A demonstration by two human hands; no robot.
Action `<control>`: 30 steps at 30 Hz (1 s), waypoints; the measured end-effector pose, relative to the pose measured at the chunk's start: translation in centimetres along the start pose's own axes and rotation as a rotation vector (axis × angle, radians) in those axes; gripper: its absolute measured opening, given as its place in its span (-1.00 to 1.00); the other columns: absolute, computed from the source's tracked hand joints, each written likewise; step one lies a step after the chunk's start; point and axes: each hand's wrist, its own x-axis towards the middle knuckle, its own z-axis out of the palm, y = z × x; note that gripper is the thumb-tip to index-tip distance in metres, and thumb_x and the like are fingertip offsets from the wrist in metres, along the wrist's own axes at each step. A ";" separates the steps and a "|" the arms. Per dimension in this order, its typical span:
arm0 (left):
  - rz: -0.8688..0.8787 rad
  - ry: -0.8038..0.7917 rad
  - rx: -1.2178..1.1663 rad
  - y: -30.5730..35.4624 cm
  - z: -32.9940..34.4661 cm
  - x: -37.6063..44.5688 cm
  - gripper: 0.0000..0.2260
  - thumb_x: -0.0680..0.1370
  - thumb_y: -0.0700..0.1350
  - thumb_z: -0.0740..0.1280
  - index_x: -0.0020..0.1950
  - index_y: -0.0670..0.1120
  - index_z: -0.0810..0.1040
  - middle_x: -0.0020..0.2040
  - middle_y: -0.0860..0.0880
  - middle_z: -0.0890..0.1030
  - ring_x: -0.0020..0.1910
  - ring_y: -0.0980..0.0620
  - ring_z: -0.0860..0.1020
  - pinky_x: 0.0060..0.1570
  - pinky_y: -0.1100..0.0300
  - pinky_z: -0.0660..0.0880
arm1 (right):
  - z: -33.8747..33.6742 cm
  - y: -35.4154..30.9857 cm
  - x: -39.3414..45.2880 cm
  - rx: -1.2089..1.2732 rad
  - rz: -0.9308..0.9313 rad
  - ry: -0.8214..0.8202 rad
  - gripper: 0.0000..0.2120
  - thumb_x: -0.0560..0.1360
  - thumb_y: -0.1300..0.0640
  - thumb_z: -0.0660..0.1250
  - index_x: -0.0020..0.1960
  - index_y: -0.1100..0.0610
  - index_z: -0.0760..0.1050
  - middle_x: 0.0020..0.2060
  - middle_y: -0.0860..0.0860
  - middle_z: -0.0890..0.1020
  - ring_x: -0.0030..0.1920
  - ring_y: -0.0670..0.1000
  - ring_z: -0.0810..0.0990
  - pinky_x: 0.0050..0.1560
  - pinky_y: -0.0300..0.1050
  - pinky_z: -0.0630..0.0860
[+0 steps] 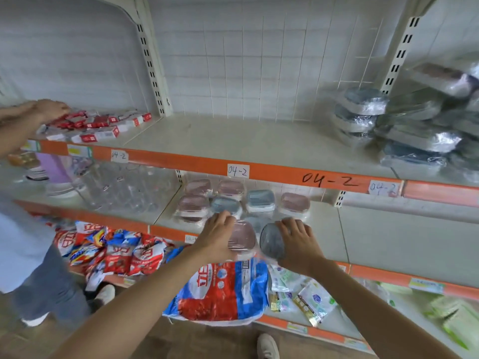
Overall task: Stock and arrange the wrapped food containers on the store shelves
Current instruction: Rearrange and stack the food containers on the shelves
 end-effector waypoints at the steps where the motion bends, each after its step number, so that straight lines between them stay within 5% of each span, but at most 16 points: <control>1: -0.026 -0.069 -0.004 0.0 1.1 0.8 -0.25 0.32 0.09 0.51 0.36 -0.16 0.27 0.26 -0.06 0.26 0.26 -0.05 0.27 0.28 0.14 0.24 | 1.4 0.2 0.0 0.010 0.019 -0.026 -0.19 0.34 -0.08 0.40 0.46 0.06 0.09 0.32 0.02 0.23 0.33 0.06 0.20 0.38 -0.05 0.13; 5: -0.075 -0.155 -0.040 -0.3 6.8 4.4 -0.22 0.30 0.05 0.54 0.37 -0.15 0.25 0.28 -0.06 0.29 0.30 -0.05 0.27 0.29 0.13 0.25 | 7.3 2.3 0.9 0.011 0.083 -0.059 -0.19 0.36 -0.01 0.40 0.48 0.07 0.06 0.35 0.01 0.21 0.36 0.07 0.16 0.42 -0.04 0.03; 13: -0.047 0.081 -0.136 -1.5 14.8 16.0 -0.42 0.34 0.01 0.53 0.20 -0.16 0.32 0.23 -0.05 0.38 0.23 0.00 0.34 0.25 0.23 0.23 | 13.8 10.5 9.3 0.067 0.209 0.072 -0.25 0.43 0.01 0.40 0.47 0.15 0.08 0.43 0.02 0.21 0.46 0.02 0.12 0.46 -0.09 -0.10; 17: -0.044 0.016 -0.139 -2.4 18.0 20.2 -0.48 0.47 -0.15 0.43 0.38 -0.13 0.32 0.46 -0.06 0.27 0.46 -0.03 0.19 0.43 0.13 0.06 | 16.7 13.0 12.6 0.132 0.159 -0.003 -0.42 0.53 0.14 0.29 0.48 0.12 0.14 0.51 0.02 0.09 0.50 0.03 0.03 0.46 -0.09 -0.01; 20: -0.075 0.018 -0.040 -2.9 19.9 20.8 -0.44 0.54 -0.18 0.33 0.50 -0.02 0.23 0.53 -0.02 0.10 0.51 -0.07 0.03 0.46 0.02 -0.09 | 18.4 13.3 12.6 0.080 0.188 0.057 -0.52 0.57 0.17 0.20 0.46 0.10 0.20 0.44 0.08 0.20 0.41 0.10 0.17 0.40 -0.06 0.13; 26: -0.007 -0.083 0.162 -2.0 18.4 19.6 -0.39 0.57 -0.07 0.27 0.54 -0.12 0.06 0.49 -0.09 0.17 0.49 -0.11 0.09 0.50 0.00 -0.04 | 16.2 12.6 12.4 0.090 0.155 -0.085 -0.41 0.59 0.15 0.14 0.53 0.14 -0.03 0.51 0.01 0.08 0.50 0.02 0.05 0.46 -0.10 -0.02; 30: 0.011 -0.164 0.043 -0.6 15.1 16.2 -0.52 0.57 -0.12 0.26 0.46 -0.16 0.23 0.44 -0.09 0.27 0.45 -0.06 0.22 0.42 0.10 0.18 | 13.1 10.6 10.1 0.089 0.138 -0.092 -0.49 0.56 0.11 0.17 0.47 0.13 0.13 0.45 0.01 0.23 0.44 0.02 0.18 0.41 -0.08 0.13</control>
